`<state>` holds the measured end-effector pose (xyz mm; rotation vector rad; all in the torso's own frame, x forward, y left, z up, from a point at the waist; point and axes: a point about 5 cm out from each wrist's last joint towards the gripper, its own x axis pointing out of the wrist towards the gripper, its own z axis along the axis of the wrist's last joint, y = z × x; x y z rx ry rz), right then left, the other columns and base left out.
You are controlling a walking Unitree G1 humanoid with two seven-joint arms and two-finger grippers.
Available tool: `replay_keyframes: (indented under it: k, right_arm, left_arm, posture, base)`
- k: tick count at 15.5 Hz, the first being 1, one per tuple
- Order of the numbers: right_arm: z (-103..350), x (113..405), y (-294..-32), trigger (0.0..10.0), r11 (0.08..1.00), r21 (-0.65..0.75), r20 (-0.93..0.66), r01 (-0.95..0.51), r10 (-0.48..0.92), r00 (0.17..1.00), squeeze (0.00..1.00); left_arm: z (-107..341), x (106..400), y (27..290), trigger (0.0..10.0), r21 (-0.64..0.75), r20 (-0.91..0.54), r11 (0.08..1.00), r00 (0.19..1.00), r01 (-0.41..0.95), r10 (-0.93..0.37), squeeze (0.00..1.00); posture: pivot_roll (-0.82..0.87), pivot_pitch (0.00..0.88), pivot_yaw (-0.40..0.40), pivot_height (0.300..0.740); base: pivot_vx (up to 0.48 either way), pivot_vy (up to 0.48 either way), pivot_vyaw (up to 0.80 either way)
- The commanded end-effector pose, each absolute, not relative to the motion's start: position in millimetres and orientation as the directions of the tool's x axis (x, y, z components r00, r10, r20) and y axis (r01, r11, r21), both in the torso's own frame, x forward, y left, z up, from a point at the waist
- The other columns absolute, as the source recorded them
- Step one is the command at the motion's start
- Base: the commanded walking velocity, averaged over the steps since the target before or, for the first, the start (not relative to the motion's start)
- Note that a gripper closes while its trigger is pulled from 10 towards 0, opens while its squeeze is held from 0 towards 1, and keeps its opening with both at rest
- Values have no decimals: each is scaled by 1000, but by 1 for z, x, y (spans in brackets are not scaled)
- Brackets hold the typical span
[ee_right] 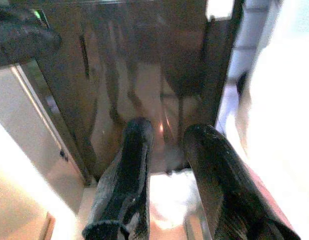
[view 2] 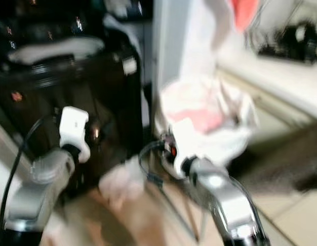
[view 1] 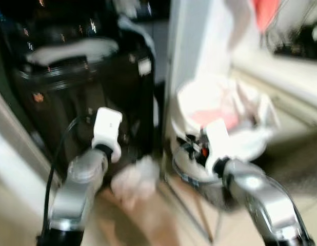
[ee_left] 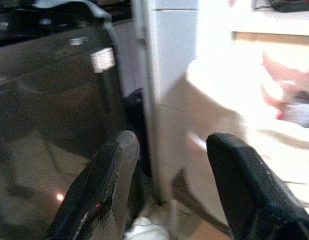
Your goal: Clothes washing
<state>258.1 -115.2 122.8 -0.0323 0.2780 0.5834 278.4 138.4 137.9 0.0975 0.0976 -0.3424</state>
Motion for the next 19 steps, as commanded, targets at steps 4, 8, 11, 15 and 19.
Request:
replay_keyframes:
  k: [4,8,11,15,19]
  right_arm:
    - [127,263,-118,10000,822,14,-258,-570,554,792,0]
    - [118,260,-112,10000,815,76,-265,-574,572,777,0]
    - [84,253,-116,10000,870,113,-381,-480,484,788,0]
    - [79,257,-122,10000,912,131,-386,-390,409,827,0]
    - [78,256,-119,10000,908,129,-384,-398,416,824,0]
  left_arm:
    - [139,278,135,10000,76,-101,940,940,333,-325,0]
    - [131,272,137,10000,61,-123,946,943,319,-310,0]
    - [115,275,147,10000,86,-162,956,951,279,-263,0]
    - [109,280,144,10000,92,-180,948,941,305,-285,0]
    - [103,278,137,10000,72,-196,939,928,336,-317,0]
  posture:
    - [72,0,13,740]
    - [83,0,4,740]
    - [62,0,27,740]
    - [47,0,45,740]
    - [53,0,37,740]
  base:
    - [0,-480,800]
    - [0,-350,711]
    - [0,0,0]
    - [-91,0,0]
    - [-435,0,0]
